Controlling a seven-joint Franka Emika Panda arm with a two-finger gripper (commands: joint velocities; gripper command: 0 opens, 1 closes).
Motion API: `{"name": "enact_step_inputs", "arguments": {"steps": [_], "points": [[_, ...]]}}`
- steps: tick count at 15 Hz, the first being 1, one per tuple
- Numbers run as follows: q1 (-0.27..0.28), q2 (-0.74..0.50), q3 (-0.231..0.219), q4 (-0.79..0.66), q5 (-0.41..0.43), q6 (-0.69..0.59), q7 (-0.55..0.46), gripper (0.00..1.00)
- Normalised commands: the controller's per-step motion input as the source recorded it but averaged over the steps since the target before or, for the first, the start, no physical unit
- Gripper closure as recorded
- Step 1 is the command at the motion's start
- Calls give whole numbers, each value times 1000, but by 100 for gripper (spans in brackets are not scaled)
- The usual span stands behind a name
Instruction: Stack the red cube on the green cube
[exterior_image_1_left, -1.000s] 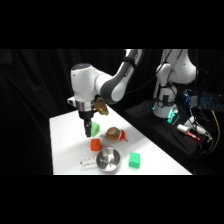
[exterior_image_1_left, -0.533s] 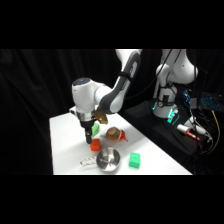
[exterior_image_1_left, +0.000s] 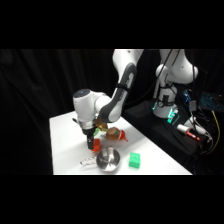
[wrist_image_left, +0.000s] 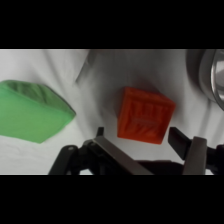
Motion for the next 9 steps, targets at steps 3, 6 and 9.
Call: {"name": "enact_step_inputs", "arguments": {"steps": [3, 6, 9], "points": [[36, 112, -34, 133, 141, 64, -22, 0], [66, 47, -61, 95, 100, 42, -5, 35], [101, -13, -85, 65, 58, 13, 5, 60]]}}
